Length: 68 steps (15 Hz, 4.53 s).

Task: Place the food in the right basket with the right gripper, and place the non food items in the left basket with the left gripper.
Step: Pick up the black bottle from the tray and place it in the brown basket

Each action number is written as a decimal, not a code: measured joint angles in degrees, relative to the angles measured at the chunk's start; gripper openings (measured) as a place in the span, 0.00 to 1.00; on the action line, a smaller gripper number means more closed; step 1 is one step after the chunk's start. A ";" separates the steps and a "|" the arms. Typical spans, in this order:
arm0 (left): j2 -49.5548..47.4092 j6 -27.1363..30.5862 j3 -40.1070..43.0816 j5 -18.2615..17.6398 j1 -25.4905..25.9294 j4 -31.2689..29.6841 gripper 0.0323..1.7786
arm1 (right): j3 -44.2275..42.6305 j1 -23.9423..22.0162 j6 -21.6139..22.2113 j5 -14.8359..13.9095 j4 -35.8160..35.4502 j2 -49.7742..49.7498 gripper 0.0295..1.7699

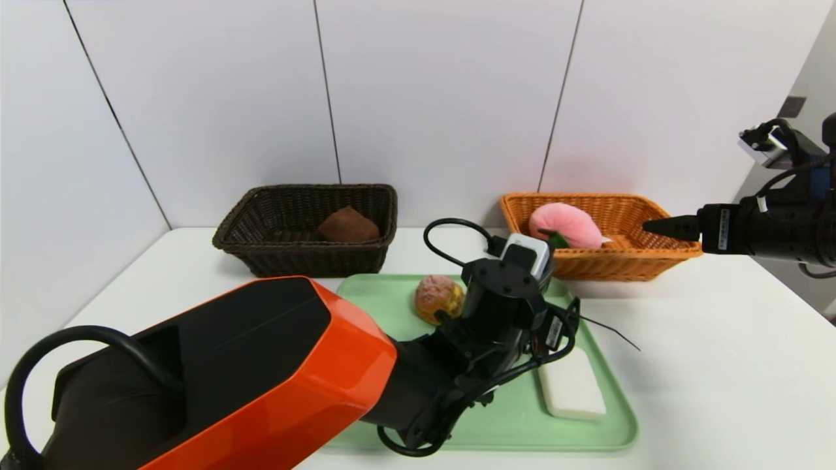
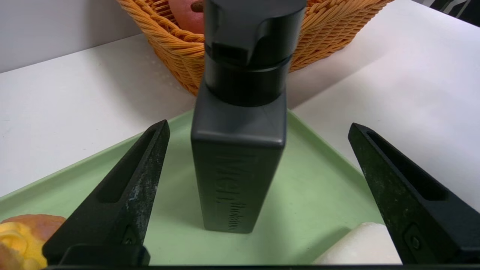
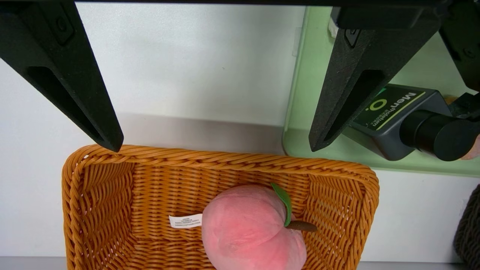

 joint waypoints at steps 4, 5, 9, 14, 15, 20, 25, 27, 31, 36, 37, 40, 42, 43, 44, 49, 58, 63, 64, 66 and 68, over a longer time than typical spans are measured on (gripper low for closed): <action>1.94 0.10 -3.08 -0.09 0.74 0.21 0.95 | 0.60 0.74 0.00 0.00 -0.02 -0.02 0.96; 2.38 0.10 -3.85 -0.09 0.84 0.60 0.95 | 0.82 0.99 0.00 -0.04 -0.11 -0.06 0.96; 3.54 0.10 -5.38 -0.11 1.12 1.05 0.95 | 2.04 1.56 0.00 -0.15 -2.86 -0.11 0.97; 4.80 0.21 -7.44 -0.11 1.67 2.22 0.86 | 3.28 2.08 -0.06 -0.17 -3.15 -0.17 0.97; 5.11 0.18 -7.61 -0.11 1.71 2.12 0.77 | 3.33 2.08 -0.02 -0.17 -3.15 -0.24 0.97; 5.84 0.21 -7.96 -0.11 1.93 2.26 0.43 | 4.10 2.08 -0.06 -0.01 -3.15 -0.78 0.97; 2.65 -0.06 -7.22 -0.15 2.00 6.11 0.33 | 4.18 2.06 -0.02 -0.10 -3.17 -0.99 0.97; -0.16 -0.52 -6.81 -0.45 1.90 9.47 0.33 | 4.24 2.06 -0.02 -0.15 -3.17 -1.00 0.97; -8.98 -4.44 -5.21 -1.50 0.68 16.23 0.33 | 4.24 2.06 0.09 -0.01 -3.08 -1.27 0.97; -22.55 -6.27 -5.24 -1.27 6.36 24.86 0.33 | 4.11 2.06 0.06 0.07 -3.15 -1.18 0.97; -24.81 -6.12 -5.46 -1.27 9.69 27.23 0.33 | 4.10 2.06 0.00 0.10 -3.15 -1.11 0.97; -29.49 -5.71 -6.12 -2.60 19.76 31.55 0.33 | 4.05 2.06 0.00 0.22 -3.15 -0.80 0.97; -31.04 -5.50 -6.14 -4.88 26.12 32.05 0.33 | 3.85 2.06 0.06 0.21 -3.15 -0.57 0.97; -31.43 -5.13 -5.38 -5.74 29.12 32.05 0.33 | 3.85 2.06 0.09 0.21 -3.17 -0.50 0.97; -31.48 -4.52 -4.05 -6.38 31.88 31.96 0.33 | 3.85 2.06 0.09 0.21 -3.17 -0.46 0.97; -26.66 -3.01 2.15 -6.81 39.96 25.54 0.33 | 4.16 2.06 0.26 0.40 -3.15 -0.15 0.97; -13.89 -2.79 2.67 -6.81 43.59 17.42 0.33 | 4.18 2.06 0.24 0.54 -3.15 0.55 0.97; -9.70 -2.73 2.34 -6.90 44.13 14.98 0.55 | 4.18 2.01 0.33 0.54 -3.15 0.61 0.97; -9.14 -2.71 2.27 -6.90 44.40 14.06 0.59 | 4.18 2.00 0.35 0.54 -3.17 0.61 0.97; -8.98 -2.49 2.21 -6.88 44.51 13.93 0.68 | 4.18 1.95 0.24 0.49 -3.15 0.61 0.97; -10.89 -1.74 1.43 -6.84 44.37 14.71 0.74 | 4.24 1.95 0.06 0.51 -3.17 0.59 0.97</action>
